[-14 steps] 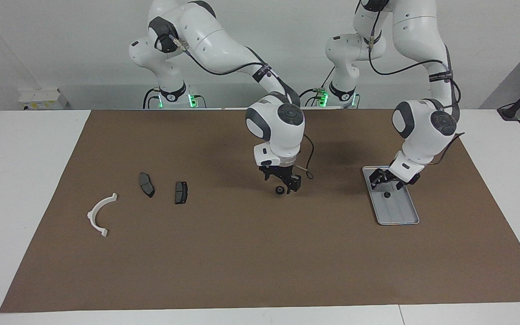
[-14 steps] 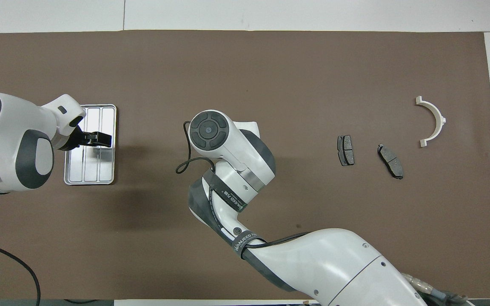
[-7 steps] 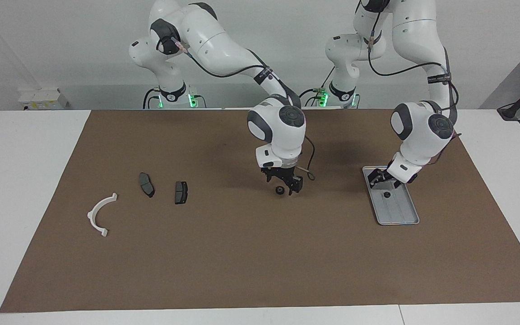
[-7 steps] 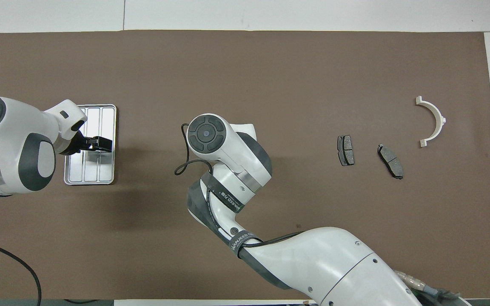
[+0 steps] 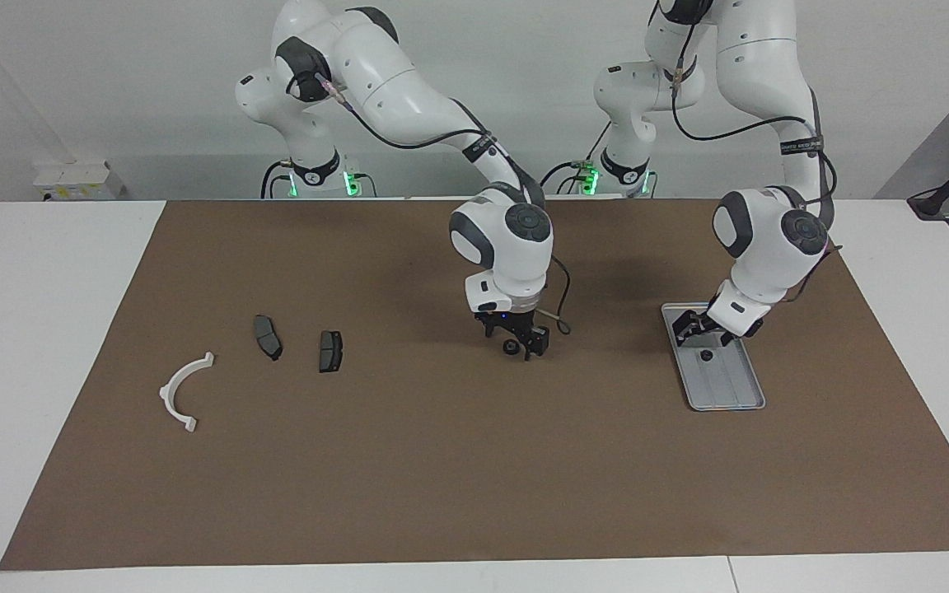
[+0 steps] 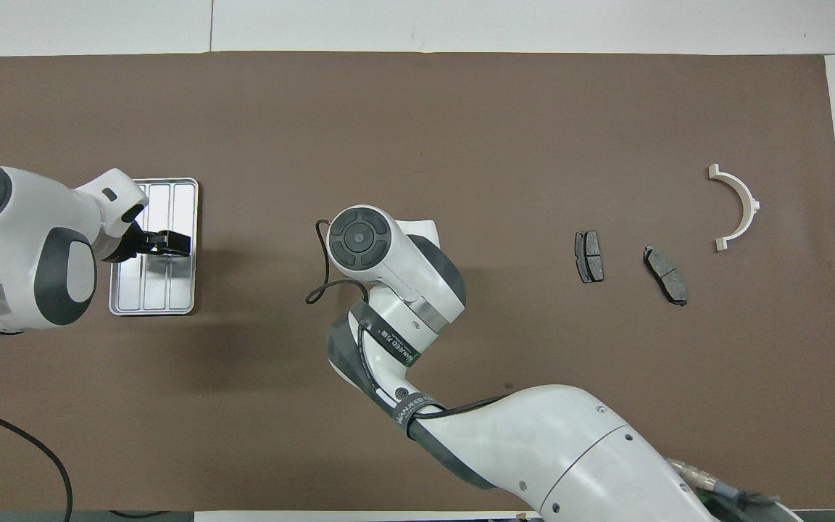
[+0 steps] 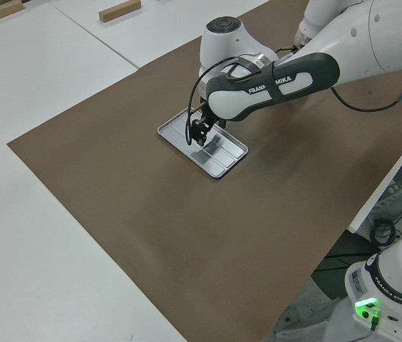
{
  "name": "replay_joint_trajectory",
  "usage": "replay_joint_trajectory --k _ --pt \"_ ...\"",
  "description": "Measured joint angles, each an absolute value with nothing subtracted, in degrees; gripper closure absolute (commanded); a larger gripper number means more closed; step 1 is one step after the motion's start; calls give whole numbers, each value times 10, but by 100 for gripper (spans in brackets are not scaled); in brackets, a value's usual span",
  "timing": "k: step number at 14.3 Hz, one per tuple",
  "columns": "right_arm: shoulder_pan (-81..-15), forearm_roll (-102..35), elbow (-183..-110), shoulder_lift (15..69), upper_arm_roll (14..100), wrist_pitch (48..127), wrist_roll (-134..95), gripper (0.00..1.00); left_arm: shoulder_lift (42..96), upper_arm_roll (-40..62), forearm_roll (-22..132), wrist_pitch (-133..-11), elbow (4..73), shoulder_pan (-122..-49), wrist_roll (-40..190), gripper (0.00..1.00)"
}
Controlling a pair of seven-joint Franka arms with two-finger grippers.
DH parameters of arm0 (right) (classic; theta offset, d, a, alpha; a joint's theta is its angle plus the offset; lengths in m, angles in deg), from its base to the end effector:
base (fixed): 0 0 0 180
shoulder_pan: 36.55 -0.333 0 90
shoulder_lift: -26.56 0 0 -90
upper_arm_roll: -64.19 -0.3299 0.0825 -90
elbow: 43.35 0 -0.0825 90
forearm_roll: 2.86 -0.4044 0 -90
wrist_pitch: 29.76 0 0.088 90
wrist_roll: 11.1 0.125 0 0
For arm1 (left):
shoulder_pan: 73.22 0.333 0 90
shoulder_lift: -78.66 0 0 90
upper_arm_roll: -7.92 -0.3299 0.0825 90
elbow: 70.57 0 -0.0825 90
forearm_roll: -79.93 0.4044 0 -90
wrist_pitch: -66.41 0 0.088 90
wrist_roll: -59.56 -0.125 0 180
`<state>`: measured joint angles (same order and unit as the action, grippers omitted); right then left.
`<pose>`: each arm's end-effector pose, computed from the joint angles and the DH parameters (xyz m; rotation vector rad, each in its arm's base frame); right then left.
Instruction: Place bearing gear from tray to pile
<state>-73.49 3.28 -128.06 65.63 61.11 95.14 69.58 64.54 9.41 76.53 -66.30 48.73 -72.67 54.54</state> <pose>0.5779 0.4696 0.2582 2.9616 -1.0170 0.0907 0.5973 -0.0115 0.2888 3.0899 -0.0970 -0.0164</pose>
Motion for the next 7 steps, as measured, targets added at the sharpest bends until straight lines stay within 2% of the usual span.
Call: replay_joint_trajectory --k 7 --pt "-734 30 -1275 653 611 949 696 31 637 92 776 -676 487 -717 545 5"
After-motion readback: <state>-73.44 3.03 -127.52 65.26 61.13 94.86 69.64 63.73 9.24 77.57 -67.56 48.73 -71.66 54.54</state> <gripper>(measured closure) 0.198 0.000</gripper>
